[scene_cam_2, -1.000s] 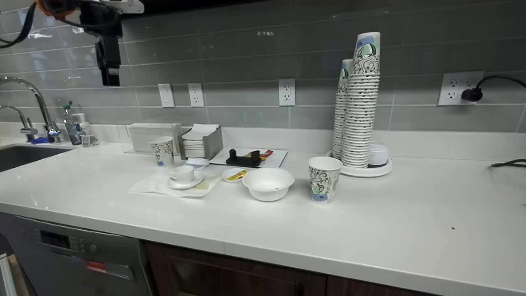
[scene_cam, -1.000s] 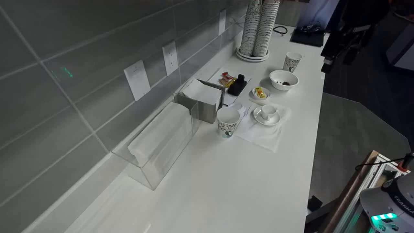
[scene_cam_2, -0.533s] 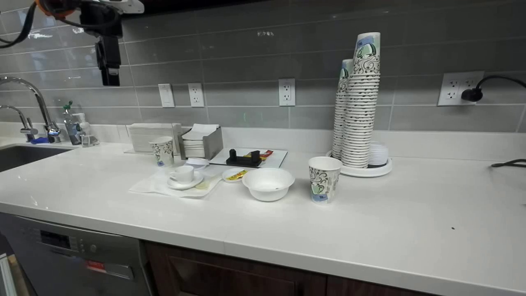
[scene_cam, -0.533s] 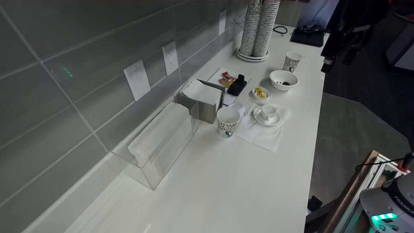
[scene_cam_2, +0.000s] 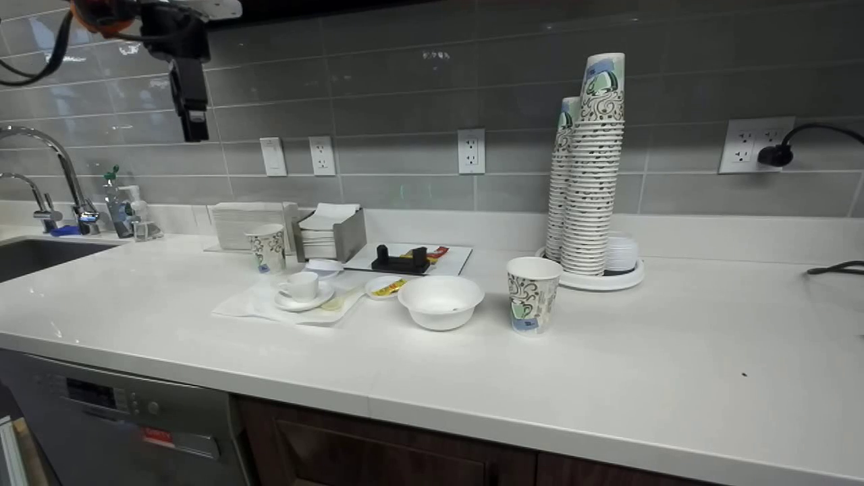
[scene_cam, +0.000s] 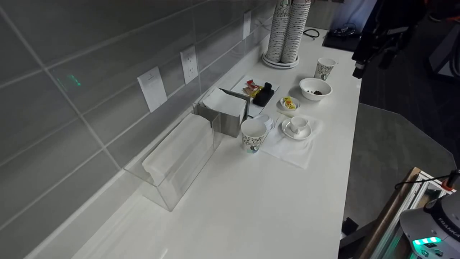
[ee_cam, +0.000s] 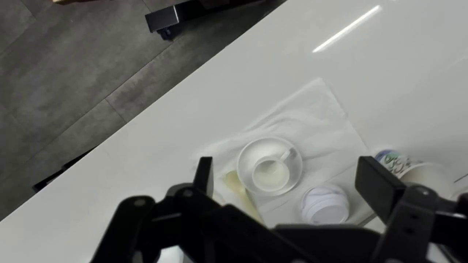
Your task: Pour the contents in the bowl into the cup
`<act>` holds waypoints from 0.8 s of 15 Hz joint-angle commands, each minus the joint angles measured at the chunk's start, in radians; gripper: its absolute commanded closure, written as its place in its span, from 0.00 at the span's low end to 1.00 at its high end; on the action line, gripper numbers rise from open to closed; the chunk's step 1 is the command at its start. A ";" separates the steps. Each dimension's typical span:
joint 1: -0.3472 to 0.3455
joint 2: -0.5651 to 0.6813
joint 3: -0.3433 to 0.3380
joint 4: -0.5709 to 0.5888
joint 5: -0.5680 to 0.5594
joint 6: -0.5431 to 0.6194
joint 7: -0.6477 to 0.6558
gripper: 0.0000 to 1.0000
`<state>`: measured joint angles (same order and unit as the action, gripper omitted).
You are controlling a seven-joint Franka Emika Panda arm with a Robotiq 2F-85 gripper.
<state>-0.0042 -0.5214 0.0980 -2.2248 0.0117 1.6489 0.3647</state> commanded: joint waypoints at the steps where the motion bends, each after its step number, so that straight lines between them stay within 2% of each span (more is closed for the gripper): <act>1: -0.067 0.040 0.037 -0.017 -0.124 0.124 0.113 0.00; 3: -0.101 0.070 0.045 -0.031 -0.208 0.177 0.186 0.00; 6: -0.152 0.125 0.034 -0.064 -0.353 0.323 0.263 0.00; 12: -0.176 0.311 -0.046 -0.066 -0.460 0.521 0.216 0.00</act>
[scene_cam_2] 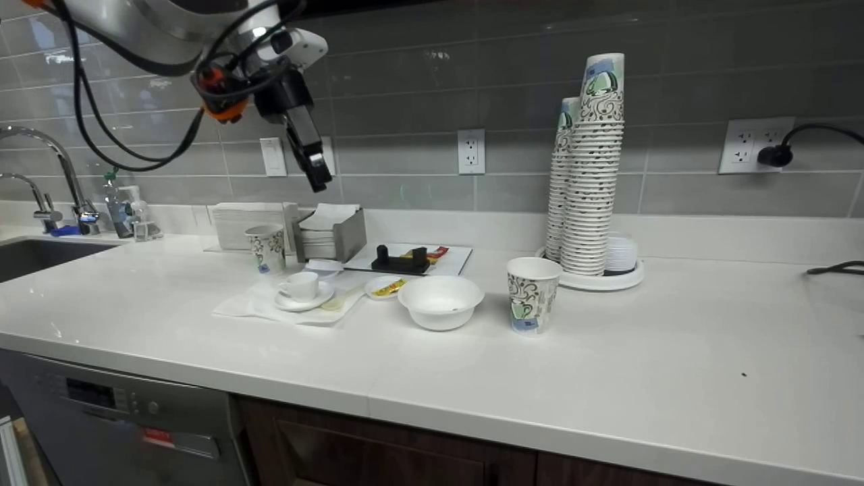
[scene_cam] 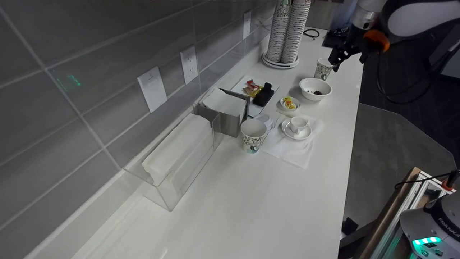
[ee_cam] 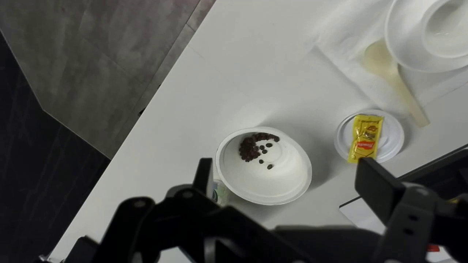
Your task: Pour the contents in the bowl into the cup
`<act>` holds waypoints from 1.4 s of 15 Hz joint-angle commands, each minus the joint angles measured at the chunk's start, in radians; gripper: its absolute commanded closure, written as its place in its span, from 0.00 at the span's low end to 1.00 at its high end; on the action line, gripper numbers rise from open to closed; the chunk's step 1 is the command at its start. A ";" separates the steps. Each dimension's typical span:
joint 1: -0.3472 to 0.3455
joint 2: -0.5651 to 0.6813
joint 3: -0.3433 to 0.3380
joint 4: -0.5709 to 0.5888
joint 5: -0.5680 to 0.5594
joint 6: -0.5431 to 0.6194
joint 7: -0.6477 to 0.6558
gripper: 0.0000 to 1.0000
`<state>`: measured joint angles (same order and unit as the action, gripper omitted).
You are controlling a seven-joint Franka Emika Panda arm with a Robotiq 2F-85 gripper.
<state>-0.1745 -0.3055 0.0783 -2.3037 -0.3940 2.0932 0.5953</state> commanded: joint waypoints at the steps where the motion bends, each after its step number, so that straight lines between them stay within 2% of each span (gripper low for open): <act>1: -0.005 0.130 -0.043 0.020 -0.058 0.094 -0.031 0.00; 5: -0.015 0.258 -0.117 0.056 -0.073 0.137 -0.104 0.00; 6: 0.013 0.192 -0.105 0.012 -0.049 0.112 -0.066 0.00; 8: 0.013 0.219 -0.123 0.015 -0.049 0.120 -0.071 0.00; 15: 0.022 0.206 -0.117 0.016 -0.049 0.119 -0.070 0.00; 16: 0.022 0.223 -0.119 0.016 -0.075 0.152 -0.098 0.00; 17: 0.028 0.253 -0.123 0.016 -0.042 0.202 -0.143 0.00; 19: 0.028 0.302 -0.126 0.015 -0.096 0.287 -0.215 0.00; 21: 0.034 0.353 -0.133 0.010 -0.059 0.396 -0.313 0.00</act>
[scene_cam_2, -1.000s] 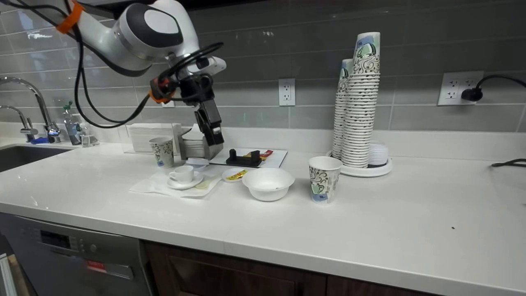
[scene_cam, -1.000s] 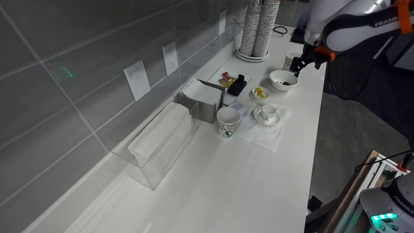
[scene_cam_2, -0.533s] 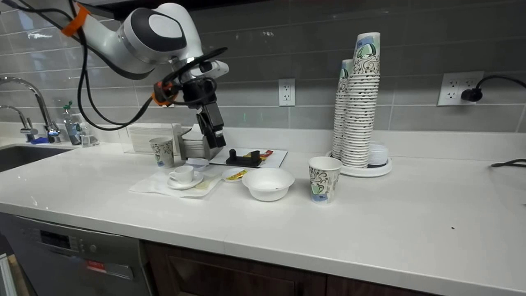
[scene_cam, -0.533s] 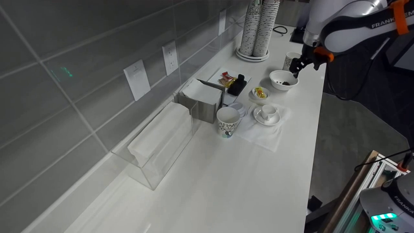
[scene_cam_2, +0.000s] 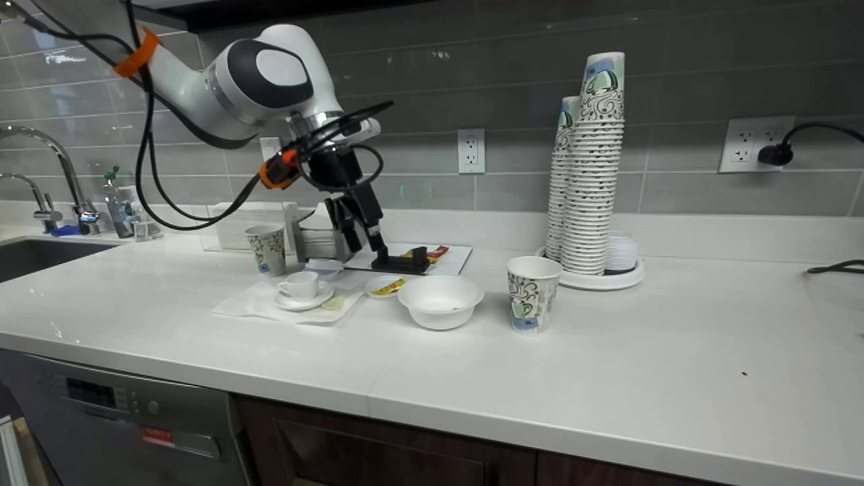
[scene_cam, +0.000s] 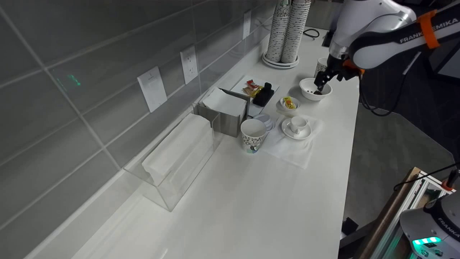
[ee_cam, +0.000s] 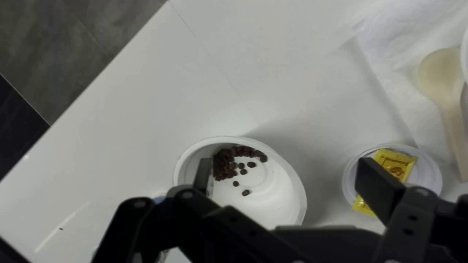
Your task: Pour the contents in the bowl into the cup
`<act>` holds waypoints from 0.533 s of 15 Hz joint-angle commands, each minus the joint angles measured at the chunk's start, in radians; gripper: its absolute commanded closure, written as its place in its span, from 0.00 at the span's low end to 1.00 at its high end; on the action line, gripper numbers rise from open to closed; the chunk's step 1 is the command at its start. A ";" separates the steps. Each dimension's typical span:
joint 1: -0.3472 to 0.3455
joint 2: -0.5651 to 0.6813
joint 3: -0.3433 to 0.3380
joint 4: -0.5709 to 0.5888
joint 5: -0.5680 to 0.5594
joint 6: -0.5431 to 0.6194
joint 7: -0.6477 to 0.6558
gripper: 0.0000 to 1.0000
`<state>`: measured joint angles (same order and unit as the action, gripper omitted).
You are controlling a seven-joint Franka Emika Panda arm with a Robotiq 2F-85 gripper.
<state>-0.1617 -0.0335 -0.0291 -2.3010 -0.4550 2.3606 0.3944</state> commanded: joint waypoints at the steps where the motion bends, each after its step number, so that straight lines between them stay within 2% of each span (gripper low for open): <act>1: 0.023 0.107 -0.028 0.011 -0.002 0.182 -0.148 0.00; 3: 0.025 0.169 -0.039 0.025 0.008 0.298 -0.208 0.00; 5: 0.027 0.224 -0.054 0.042 0.017 0.365 -0.259 0.00; 8: 0.034 0.274 -0.078 0.070 0.023 0.395 -0.311 0.00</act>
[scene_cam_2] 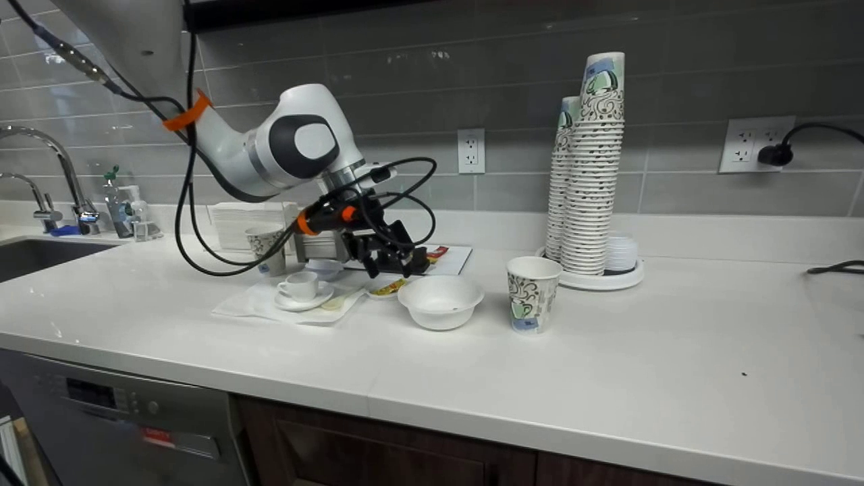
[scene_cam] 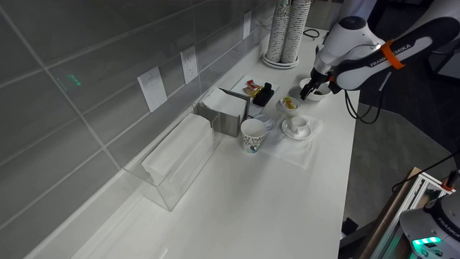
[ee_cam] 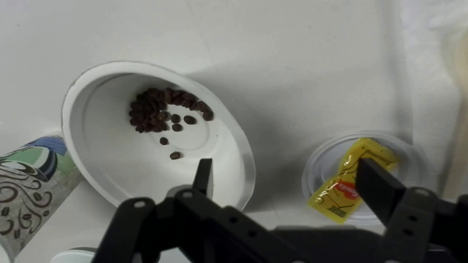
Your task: Pour the contents in the bowl into the cup
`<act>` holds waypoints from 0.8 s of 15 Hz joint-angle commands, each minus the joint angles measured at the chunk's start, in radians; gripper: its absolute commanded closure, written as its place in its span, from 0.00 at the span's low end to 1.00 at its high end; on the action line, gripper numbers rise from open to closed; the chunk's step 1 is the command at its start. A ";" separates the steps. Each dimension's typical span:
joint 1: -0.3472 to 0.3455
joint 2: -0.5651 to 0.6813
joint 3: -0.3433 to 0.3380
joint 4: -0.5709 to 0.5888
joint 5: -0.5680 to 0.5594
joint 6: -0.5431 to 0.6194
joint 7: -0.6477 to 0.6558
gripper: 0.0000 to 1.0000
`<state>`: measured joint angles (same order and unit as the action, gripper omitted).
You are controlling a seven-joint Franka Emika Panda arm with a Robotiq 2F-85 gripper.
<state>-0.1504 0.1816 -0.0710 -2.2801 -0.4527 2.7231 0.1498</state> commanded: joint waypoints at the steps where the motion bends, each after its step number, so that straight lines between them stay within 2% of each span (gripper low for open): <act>1: 0.024 0.072 -0.042 0.058 0.024 0.040 -0.080 0.08; 7: 0.030 0.116 -0.068 0.101 0.051 0.055 -0.118 0.62; 12: 0.025 0.118 -0.070 0.105 0.101 0.030 -0.119 0.97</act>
<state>-0.1381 0.2857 -0.1267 -2.1943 -0.4117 2.7680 0.0647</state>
